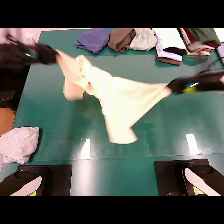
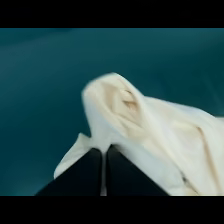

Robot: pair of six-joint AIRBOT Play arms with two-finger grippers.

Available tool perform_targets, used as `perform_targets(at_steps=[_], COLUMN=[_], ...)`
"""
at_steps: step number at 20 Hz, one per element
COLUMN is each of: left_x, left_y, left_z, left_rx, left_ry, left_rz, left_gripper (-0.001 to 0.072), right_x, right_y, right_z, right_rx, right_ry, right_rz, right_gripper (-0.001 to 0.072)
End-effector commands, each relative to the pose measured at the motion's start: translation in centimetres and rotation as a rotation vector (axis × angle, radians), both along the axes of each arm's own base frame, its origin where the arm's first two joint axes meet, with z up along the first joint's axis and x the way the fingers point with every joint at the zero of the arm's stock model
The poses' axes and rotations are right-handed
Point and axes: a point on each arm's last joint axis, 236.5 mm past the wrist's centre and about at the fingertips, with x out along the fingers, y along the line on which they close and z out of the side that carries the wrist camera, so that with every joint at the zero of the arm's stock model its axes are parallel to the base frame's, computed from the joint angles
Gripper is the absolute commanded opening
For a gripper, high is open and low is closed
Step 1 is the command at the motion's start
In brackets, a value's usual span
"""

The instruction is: Fold the shirts.

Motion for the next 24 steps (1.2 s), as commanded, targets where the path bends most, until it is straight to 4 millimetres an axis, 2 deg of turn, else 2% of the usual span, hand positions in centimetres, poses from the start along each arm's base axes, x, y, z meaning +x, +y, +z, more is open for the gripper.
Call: perform_targets(at_steps=[1, 2, 3, 4, 5, 6, 7, 8, 9, 10, 12, 13, 14, 15, 17, 18, 19, 21, 22, 24], left_x=[-7.1, -9.4, -12.0, -14.2, -16.1, -17.4, -17.9, -17.4, -16.1, -14.4, -10.4, -8.8, -8.2, -8.2, -10.2, -12.0, -14.6, -19.0, -21.3, -25.3], left_y=[3.1, 3.6, 4.1, 4.5, 4.9, 5.1, 5.1, 4.9, 4.5, 4.1, 3.5, 3.3, 3.3, 3.5, 4.1, 4.3, 4.5, 4.6, 4.7, 4.7], left_z=[14.2, 17.2, 20.1, 22.2, 23.8, 24.4, 24.0, 22.5, 20.2, 17.7, 12.6, 11.4, 11.8, 13.8, 19.2, 21.6, 24.2, 27.5, 28.8, 31.0], left_rx=[0.048, 0.048, 0.047, 0.053, 0.047, 0.043, 0.049, 0.067, 0.088, 0.104, 0.138, 0.156, 0.153, 0.135, 0.102, 0.091, 0.074, 0.049, 0.036, 0.009], left_ry=[-0.366, -0.445, -0.527, -0.593, -0.642, -0.664, -0.647, -0.591, -0.514, -0.439, -0.319, -0.305, -0.33, -0.398, -0.546, -0.599, -0.65, -0.713, -0.747, -0.816], left_rz=[0.016, 0.017, 0.019, 0.019, 0.022, 0.023, 0.017, 0.004, -0.009, -0.019, -0.028, -0.029, -0.021, -0.005, 0.021, 0.023, 0.015, -0.011, -0.024, -0.048], left_gripper=[0.0025, 0.0025, 0.0025, 0.0025, 0.0025, 0.0025, 0.0025, 0.0024, 0.0025, 0.0024, 0.0025, 0.0025, 0.0025, 0.0025, 0.0025, 0.0025, 0.0024, 0.0025, 0.0025, 0.0025], right_x=[-2.7, -4.0, -5.3, -6.9, -8.1, -9.2, -9.8, -9.9, -9.4, -8.6, -5.8, -4.6, -3.5, -2.8, -2.7, -3.4, -4.4, -6.9, -8.1, -10.5], right_y=[-5.9, -6.6, -7.0, -7.3, -7.5, -7.6, -7.6, -7.2, -6.8, -6.3, -5.5, -5.3, -5.3, -5.5, -5.6, -5.1, -4.9, -4.5, -4.3, -5.0], right_z=[14.4, 17.8, 20.5, 22.8, 24.6, 26.1, 27.0, 27.3, 26.9, 26.0, 22.7, 21.5, 21.0, 21.4, 24.3, 26.6, 28.8, 32.8, 34.3, 36.0], right_rx=[-0.077, -0.091, -0.103, -0.117, -0.128, -0.138, -0.135, -0.117, -0.094, -0.066, -0.013, -0.01, -0.019, -0.037, -0.069, -0.073, -0.084, -0.097, -0.105, -0.157], right_ry=[-0.345, -0.435, -0.506, -0.572, -0.623, -0.665, -0.69, -0.696, -0.682, -0.653, -0.553, -0.516, -0.504, -0.518, -0.582, -0.632, -0.687, -0.793, -0.83, -0.872], right_rz=[-0.169, -0.201, -0.225, -0.246, -0.265, -0.281, -0.287, -0.279, -0.264, -0.246, -0.198, -0.183, -0.175, -0.176, -0.171, -0.159, -0.15, -0.145, -0.144, -0.171], right_gripper=[0.0013, 0.0014, 0.0014, 0.0013, 0.0013, 0.0013, 0.0013, 0.0013, 0.0013, 0.0013, 0.0013, 0.0013, 0.0013, 0.0013, 0.0013, 0.0013, 0.0013, 0.0013, 0.0013, 0.0013])
